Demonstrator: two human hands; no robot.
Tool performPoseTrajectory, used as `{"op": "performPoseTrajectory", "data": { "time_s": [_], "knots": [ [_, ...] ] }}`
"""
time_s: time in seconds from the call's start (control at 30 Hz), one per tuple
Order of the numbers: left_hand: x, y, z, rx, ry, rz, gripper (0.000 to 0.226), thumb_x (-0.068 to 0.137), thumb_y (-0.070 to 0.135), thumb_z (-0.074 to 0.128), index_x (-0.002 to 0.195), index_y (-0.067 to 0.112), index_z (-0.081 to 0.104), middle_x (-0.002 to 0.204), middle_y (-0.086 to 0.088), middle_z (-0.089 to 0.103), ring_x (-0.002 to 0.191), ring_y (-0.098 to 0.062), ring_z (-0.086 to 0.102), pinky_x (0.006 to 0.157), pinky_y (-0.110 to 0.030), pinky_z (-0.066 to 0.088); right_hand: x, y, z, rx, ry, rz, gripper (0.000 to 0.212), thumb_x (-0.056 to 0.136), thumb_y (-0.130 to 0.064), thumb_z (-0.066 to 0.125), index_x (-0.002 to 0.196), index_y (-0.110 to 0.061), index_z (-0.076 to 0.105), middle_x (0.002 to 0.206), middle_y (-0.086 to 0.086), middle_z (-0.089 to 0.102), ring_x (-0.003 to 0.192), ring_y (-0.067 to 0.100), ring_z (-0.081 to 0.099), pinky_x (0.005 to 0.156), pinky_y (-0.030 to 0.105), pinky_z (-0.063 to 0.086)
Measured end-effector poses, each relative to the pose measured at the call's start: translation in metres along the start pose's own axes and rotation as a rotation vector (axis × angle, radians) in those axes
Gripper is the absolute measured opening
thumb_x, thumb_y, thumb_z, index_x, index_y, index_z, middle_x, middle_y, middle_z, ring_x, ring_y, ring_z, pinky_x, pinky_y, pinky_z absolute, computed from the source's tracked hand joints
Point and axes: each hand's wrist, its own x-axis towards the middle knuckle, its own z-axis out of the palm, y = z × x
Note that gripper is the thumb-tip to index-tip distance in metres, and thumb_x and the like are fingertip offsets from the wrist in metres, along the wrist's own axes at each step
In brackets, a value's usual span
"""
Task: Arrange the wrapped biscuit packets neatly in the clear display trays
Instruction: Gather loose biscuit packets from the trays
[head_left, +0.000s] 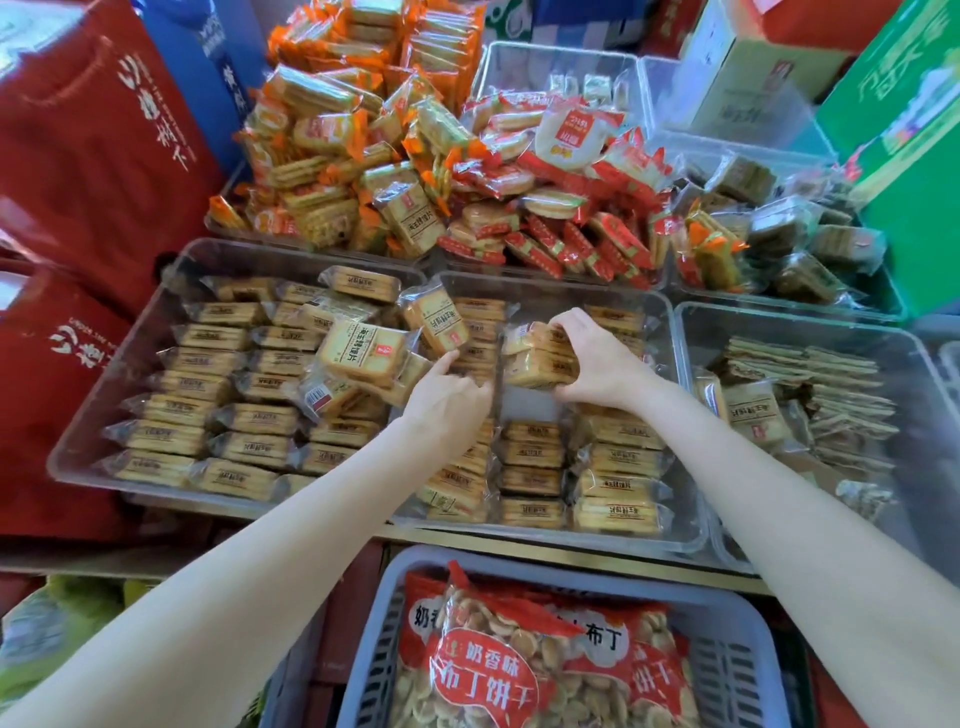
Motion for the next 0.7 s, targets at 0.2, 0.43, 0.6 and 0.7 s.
{"op": "performPoseTrajectory", "data": {
  "time_s": [0.2, 0.43, 0.6, 0.7],
  "knots": [
    [-0.014, -0.003, -0.036, -0.771, 0.561, -0.109, 0.043, 0.092, 0.001, 0.048, 0.134, 0.004, 0.048, 0.128, -0.012, 0.058, 0.117, -0.025, 0.057, 0.101, -0.032, 0.041, -0.028, -0.007, -0.016, 0.68, 0.185, 0.127, 0.059, 0.073, -0.01, 0.079, 0.119, -0.027, 0.046, 0.118, 0.002, 0.06, 0.108, 0.015, 0.057, 0.093, 0.029, 0.046],
    [-0.024, -0.004, -0.089, -1.575, 0.427, -0.173, 0.023, 0.088, 0.017, 0.065, 0.111, 0.015, 0.065, 0.1, -0.001, 0.069, 0.084, -0.013, 0.067, 0.073, -0.026, 0.057, -0.067, -0.039, -0.056, 0.927, -0.03, 0.027, 0.06, 0.087, 0.003, 0.056, 0.135, -0.03, 0.043, 0.123, 0.005, 0.061, 0.108, 0.016, 0.062, 0.084, 0.034, 0.055],
    [-0.035, -0.004, -0.1, -1.309, 0.615, -0.23, 0.006, 0.083, 0.016, 0.07, 0.088, 0.012, 0.071, 0.079, -0.002, 0.07, 0.072, -0.017, 0.067, 0.07, -0.029, 0.053, -0.085, -0.053, -0.071, 0.928, 0.007, 0.019, 0.064, 0.071, -0.028, 0.072, 0.128, -0.039, 0.047, 0.124, 0.009, 0.054, 0.108, 0.025, 0.062, 0.085, 0.045, 0.055],
    [-0.045, -0.005, -0.109, -1.356, 0.626, -0.247, 0.002, 0.08, 0.017, 0.073, 0.08, 0.016, 0.07, 0.075, 0.0, 0.07, 0.067, -0.014, 0.068, 0.068, -0.027, 0.055, -0.089, -0.057, -0.074, 0.966, 0.023, 0.041, 0.075, 0.057, -0.041, 0.083, 0.124, -0.033, 0.05, 0.117, 0.003, 0.06, 0.107, 0.025, 0.064, 0.084, 0.039, 0.055]
  ]
}}
